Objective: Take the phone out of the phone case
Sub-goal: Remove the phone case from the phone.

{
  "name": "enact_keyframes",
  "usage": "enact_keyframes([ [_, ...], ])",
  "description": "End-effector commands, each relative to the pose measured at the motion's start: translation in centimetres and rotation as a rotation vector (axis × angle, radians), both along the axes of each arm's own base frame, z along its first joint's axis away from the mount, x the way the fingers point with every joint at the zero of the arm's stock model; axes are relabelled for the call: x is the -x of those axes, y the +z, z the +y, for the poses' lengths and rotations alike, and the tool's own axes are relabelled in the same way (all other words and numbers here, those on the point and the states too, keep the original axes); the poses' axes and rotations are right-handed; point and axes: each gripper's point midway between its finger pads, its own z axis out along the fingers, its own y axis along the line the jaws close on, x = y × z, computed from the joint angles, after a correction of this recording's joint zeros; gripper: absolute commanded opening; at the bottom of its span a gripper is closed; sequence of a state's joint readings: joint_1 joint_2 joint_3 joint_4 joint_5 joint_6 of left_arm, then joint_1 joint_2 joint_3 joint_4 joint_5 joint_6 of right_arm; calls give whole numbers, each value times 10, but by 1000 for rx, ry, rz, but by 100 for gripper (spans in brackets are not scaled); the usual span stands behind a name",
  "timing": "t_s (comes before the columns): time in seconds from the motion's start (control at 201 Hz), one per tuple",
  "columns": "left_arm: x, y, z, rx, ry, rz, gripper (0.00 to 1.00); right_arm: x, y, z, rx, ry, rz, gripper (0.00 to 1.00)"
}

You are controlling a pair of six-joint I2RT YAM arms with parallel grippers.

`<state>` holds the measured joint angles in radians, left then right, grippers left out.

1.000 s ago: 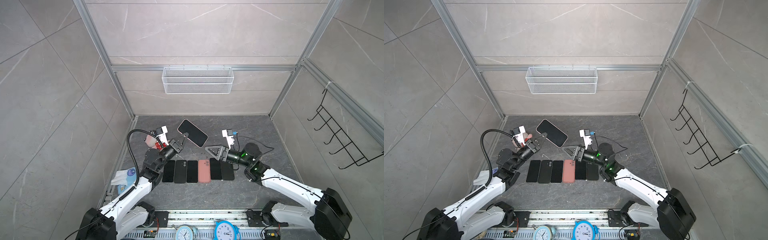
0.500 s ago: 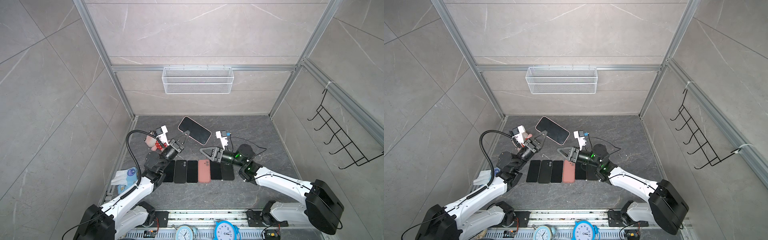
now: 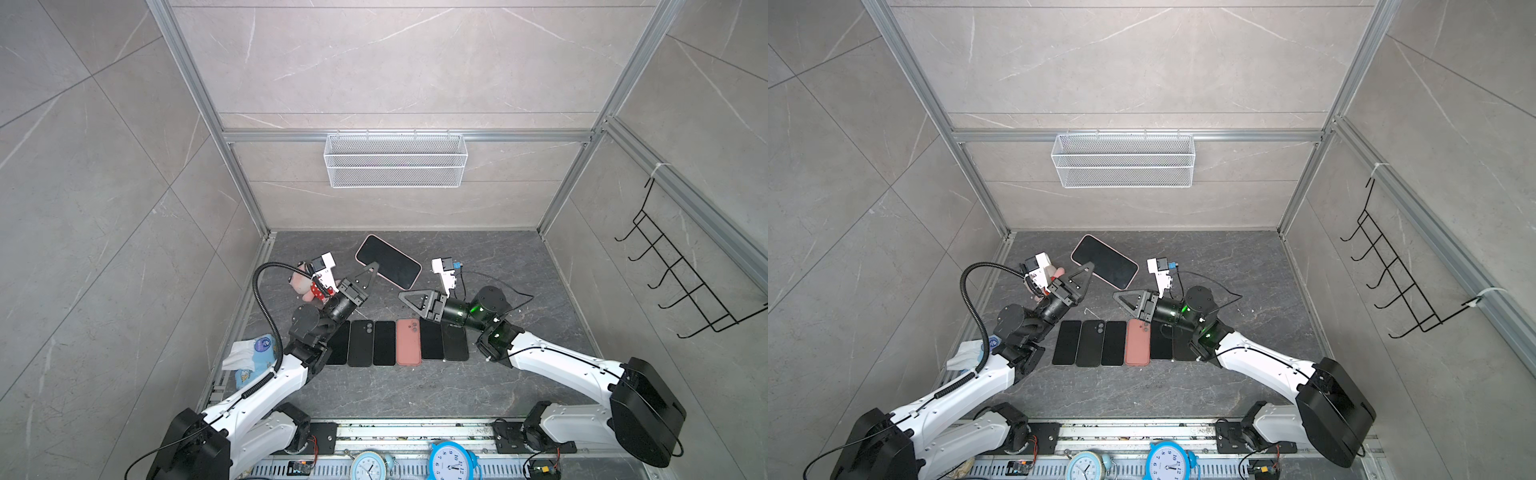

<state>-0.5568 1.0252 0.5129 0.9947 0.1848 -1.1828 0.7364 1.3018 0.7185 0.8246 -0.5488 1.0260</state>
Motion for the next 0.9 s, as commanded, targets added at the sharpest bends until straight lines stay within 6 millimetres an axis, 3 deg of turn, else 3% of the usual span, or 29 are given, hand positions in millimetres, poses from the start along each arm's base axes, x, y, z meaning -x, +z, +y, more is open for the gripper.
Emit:
enact_keyframes([
  [0.0,17,42,13,92,14,-131,0,-3,26,-1,-59,-13,-50,27],
  [0.623,19,38,10,91,-11,-128,0,-8,25,-2,-66,-16,-47,1],
  [0.673,19,36,10,91,-8,-122,0,-7,25,-1,-68,-12,-48,4],
  [0.767,19,36,11,93,-5,-122,0,-6,24,-2,-73,-6,-45,22],
  [0.892,18,35,12,96,0,-117,0,-6,24,-4,-82,-16,-43,25],
])
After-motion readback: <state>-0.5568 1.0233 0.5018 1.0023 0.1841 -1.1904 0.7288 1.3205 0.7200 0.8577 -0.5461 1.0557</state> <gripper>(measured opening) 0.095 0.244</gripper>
